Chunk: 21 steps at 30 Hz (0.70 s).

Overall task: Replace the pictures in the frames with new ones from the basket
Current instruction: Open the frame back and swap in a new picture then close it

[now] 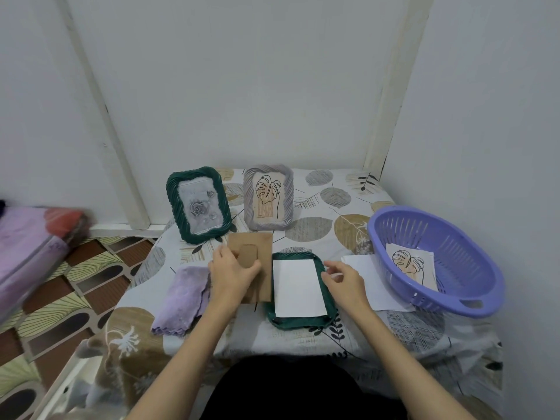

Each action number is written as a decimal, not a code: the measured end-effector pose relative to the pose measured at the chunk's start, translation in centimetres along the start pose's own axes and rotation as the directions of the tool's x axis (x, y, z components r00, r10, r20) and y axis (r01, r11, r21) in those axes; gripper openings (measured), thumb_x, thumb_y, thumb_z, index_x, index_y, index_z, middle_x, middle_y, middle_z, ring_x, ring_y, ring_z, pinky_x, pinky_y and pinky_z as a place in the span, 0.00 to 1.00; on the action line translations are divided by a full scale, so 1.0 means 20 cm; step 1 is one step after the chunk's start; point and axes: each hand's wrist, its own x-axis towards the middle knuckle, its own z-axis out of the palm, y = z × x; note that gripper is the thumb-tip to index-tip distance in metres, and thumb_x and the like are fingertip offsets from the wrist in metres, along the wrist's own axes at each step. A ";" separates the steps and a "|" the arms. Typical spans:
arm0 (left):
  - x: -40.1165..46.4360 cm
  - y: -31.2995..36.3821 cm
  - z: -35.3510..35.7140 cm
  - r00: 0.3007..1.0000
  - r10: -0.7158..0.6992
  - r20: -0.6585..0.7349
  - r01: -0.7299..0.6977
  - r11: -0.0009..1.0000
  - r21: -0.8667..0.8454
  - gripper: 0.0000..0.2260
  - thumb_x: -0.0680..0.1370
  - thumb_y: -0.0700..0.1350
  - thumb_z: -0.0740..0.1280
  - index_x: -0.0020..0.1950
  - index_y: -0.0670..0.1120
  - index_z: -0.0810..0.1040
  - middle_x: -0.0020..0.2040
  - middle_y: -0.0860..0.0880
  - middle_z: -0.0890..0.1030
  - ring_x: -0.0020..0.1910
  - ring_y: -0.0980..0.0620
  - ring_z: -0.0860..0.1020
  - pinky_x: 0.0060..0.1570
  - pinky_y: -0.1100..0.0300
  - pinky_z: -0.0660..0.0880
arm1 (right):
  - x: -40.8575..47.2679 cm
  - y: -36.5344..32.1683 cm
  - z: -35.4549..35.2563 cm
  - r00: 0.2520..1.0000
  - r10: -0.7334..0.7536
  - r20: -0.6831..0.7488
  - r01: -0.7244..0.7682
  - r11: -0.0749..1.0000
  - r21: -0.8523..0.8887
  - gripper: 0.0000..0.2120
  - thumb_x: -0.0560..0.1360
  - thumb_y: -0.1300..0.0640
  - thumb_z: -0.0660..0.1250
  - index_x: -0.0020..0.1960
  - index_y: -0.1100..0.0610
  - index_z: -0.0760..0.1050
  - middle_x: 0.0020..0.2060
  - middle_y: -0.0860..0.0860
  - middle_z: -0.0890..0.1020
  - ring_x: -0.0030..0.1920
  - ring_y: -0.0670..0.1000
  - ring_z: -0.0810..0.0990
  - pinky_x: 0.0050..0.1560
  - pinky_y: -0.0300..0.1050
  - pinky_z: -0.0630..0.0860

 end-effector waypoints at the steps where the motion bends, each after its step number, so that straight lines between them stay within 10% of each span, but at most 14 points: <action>1: -0.01 0.04 0.01 0.998 -0.045 0.053 0.050 0.994 -0.093 0.22 0.68 0.51 0.72 0.54 0.40 0.71 0.53 0.43 0.75 0.49 0.46 0.74 0.47 0.56 0.74 | -0.01 -0.04 0.01 0.999 -0.014 0.037 0.012 0.998 0.063 0.15 0.75 0.59 0.65 0.61 0.59 0.74 0.46 0.56 0.80 0.42 0.50 0.76 0.40 0.33 0.72; 4: -0.04 0.17 0.06 0.958 -0.145 0.249 0.219 0.928 -0.301 0.20 0.68 0.52 0.73 0.52 0.44 0.70 0.47 0.47 0.78 0.39 0.51 0.76 0.32 0.65 0.74 | -0.03 -0.16 0.03 0.974 -0.035 0.224 -0.032 0.958 0.286 0.20 0.75 0.56 0.66 0.65 0.57 0.70 0.47 0.56 0.81 0.38 0.50 0.79 0.34 0.39 0.75; 9: -0.04 0.19 0.12 0.943 -0.055 0.327 0.193 0.893 -0.406 0.22 0.72 0.46 0.71 0.63 0.40 0.72 0.61 0.43 0.76 0.58 0.46 0.76 0.62 0.53 0.72 | -0.01 -0.20 -0.03 0.979 -0.071 0.191 0.038 0.984 0.172 0.24 0.70 0.64 0.71 0.65 0.57 0.72 0.38 0.50 0.81 0.36 0.47 0.79 0.34 0.34 0.77; 21: -0.04 0.04 0.14 0.874 0.091 0.477 -0.006 0.984 -0.176 0.30 0.68 0.39 0.75 0.68 0.41 0.69 0.64 0.44 0.76 0.64 0.50 0.73 0.64 0.58 0.68 | -0.01 -0.06 -0.01 0.958 0.124 0.258 -0.091 0.987 -0.135 0.28 0.68 0.60 0.73 0.66 0.59 0.69 0.42 0.54 0.74 0.45 0.52 0.76 0.53 0.55 0.78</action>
